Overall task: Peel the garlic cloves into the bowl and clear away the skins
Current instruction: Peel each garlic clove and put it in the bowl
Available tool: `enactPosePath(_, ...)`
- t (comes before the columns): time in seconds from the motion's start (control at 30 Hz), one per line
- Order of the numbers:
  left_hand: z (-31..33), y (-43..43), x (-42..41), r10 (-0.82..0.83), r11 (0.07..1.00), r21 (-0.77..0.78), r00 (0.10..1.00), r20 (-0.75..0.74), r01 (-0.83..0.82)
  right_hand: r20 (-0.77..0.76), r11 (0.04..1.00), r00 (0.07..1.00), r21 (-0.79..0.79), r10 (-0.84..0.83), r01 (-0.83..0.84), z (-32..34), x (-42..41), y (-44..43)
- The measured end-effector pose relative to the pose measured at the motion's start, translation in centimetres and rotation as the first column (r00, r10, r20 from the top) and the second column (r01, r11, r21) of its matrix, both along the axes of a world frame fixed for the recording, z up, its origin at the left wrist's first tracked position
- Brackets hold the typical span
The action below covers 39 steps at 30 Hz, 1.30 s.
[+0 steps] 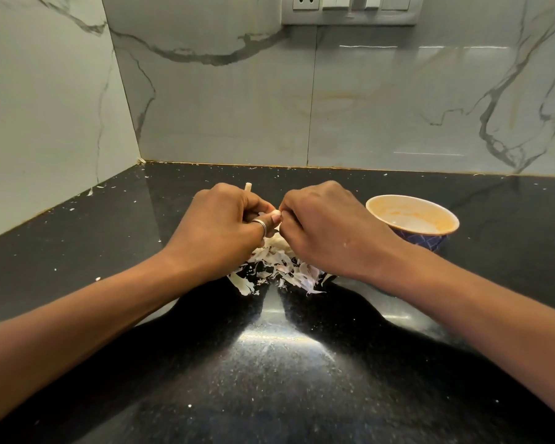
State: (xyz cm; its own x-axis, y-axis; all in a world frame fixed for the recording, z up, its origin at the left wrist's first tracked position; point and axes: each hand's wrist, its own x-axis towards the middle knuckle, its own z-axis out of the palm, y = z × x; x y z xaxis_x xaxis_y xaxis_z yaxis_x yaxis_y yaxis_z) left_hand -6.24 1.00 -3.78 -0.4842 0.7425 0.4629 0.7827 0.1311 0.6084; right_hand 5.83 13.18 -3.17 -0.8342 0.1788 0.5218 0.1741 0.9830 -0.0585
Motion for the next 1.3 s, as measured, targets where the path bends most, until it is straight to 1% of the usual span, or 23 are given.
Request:
enactPosePath(0.07, 0.0, 0.0, 0.0, -0.005, 1.0, -0.015, 1.0, 0.022, 0.005, 0.006, 0.999, 1.0, 0.04, 0.008, -0.009, -0.1, 0.0, 0.0)
enactPosePath(0.17, -0.1, 0.1, 0.1, -0.024, 1.0, 0.009, 0.994, 0.111, 0.023, -0.002, 0.995, 1.0, 0.095, 0.011, -0.011, -0.1, 0.1, 0.0)
enactPosePath(0.27, -0.1, 0.2, 0.2, -0.041, 0.999, 0.035, 0.985, 0.166, 0.035, -0.034, 0.991, 0.999, 0.134, 0.024, -0.019, -0.1, 0.1, 0.2)
enactPosePath(0.5, 0.0, 0.1, 0.1, -0.072, 0.997, 0.024, 0.977, 0.202, 0.069, -0.102, 0.976, 0.993, 0.214, 0.053, -0.03, -0.3, -0.1, 0.5)
enactPosePath(0.73, 0.3, 0.0, 0.2, -0.086, 0.996, 0.034, 0.973, 0.213, 0.081, -0.136, 0.976, 0.986, 0.207, 0.094, -0.065, 0.1, -0.2, 0.7)
enactPosePath(0.93, 0.3, 0.0, 0.1, -0.112, 0.994, 0.038, 0.954, 0.277, 0.105, -0.128, 0.989, 0.99, 0.145, 0.061, -0.042, -0.1, -0.4, 1.0)
enactPosePath(1.0, 0.4, 0.0, 0.2, -0.123, 0.992, 0.038, 0.944, 0.308, 0.117, -0.134, 0.996, 0.99, 0.081, 0.036, -0.026, 0.0, -0.4, 1.0)
enactPosePath(1.03, 0.4, 0.0, 0.2, -0.132, 0.991, 0.047, 0.935, 0.329, 0.123, -0.147, 0.999, 0.989, 0.023, 0.032, -0.029, 0.1, -0.3, 1.0)
enactPosePath(1.07, 0.5, 0.0, 0.3, -0.144, 0.989, 0.065, 0.922, 0.359, 0.13, -0.164, 0.997, 0.986, -0.066, 0.033, -0.044, 0.3, -0.3, 1.1)
enactPosePath(1.1, 0.6, 0.0, 0.4, -0.158, 0.987, 0.084, 0.906, 0.392, 0.136, -0.171, 0.98, 0.985, -0.192, 0.029, -0.062, 0.6, -0.1, 1.2)
enactPosePath(1.13, 0.8, 0.0, 0.5, -0.171, 0.985, 0.098, 0.89, 0.422, 0.142, -0.163, 0.939, 0.986, -0.337, 0.02, -0.074, 0.8, -0.1, 1.3)
enactPosePath(1.2, 1.0, 0.0, 0.7, -0.19, 0.981, 0.117, 0.865, 0.465, 0.152, -0.157, 0.806, 0.988, -0.584, 0.0, -0.093, 1.2, -0.1, 1.4)
enactPosePath(1.27, 1.2, 0.0, 0.9, -0.206, 0.978, 0.138, 0.835, 0.51, 0.157, -0.172, 0.648, 0.985, -0.752, -0.016, -0.121, 1.3, -0.1, 1.4)
enactPosePath(1.3, 1.2, 0.0, 0.9, -0.211, 0.977, 0.148, 0.821, 0.53, 0.156, -0.178, 0.587, 0.984, -0.799, -0.019, -0.133, 1.3, -0.1, 1.4)
